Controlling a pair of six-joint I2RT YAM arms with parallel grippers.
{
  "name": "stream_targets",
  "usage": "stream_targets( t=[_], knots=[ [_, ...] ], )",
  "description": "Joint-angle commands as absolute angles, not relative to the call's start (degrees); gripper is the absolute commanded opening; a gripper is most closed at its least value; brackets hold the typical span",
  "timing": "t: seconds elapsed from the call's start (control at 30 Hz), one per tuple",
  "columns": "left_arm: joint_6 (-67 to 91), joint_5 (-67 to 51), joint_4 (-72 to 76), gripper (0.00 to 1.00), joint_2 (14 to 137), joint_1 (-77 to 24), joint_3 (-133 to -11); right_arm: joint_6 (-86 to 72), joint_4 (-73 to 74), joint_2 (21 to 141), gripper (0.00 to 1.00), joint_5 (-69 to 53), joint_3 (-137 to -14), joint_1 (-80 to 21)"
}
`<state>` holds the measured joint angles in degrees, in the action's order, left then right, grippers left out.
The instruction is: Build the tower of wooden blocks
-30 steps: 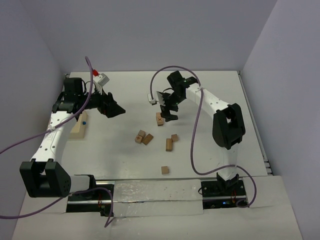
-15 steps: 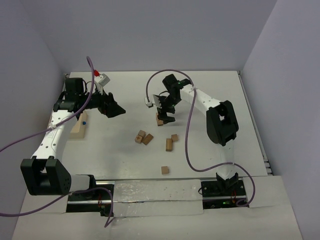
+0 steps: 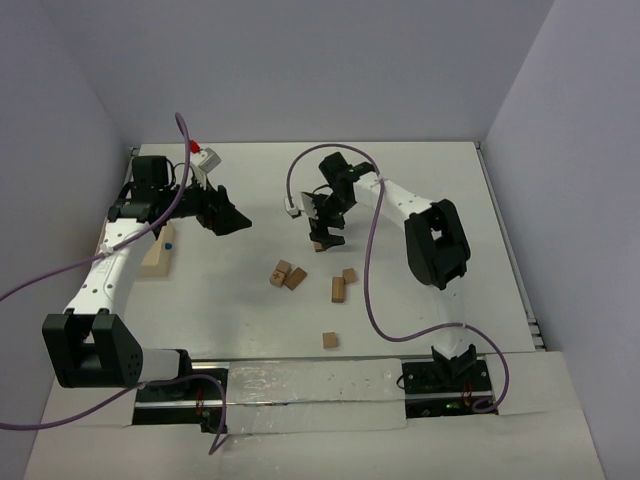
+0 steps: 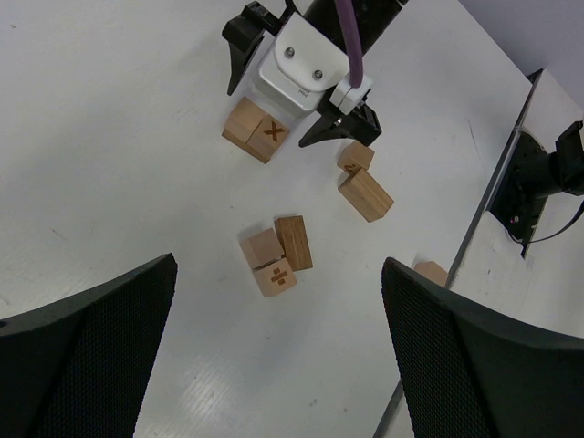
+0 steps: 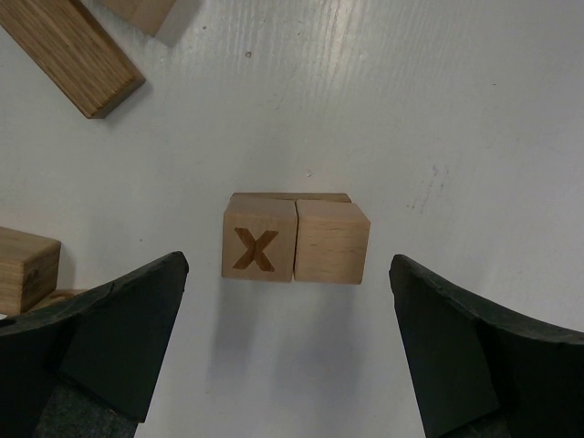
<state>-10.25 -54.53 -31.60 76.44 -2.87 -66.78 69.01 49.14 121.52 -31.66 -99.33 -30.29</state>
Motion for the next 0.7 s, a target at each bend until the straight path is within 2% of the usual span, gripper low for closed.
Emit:
stream_targets(
  t=[0.0,0.67],
  knots=[
    [-12.13,-56.86,-32.52,0.99,76.64,-2.46,-67.50,69.17,47.64,122.87,1.00,-30.33,-101.25,-31.20],
    [-13.18,-56.60,-33.57,0.99,76.82,-2.46,-68.12,72.33,49.75,126.47,1.00,-24.61,-103.97,-33.57]
  ],
)
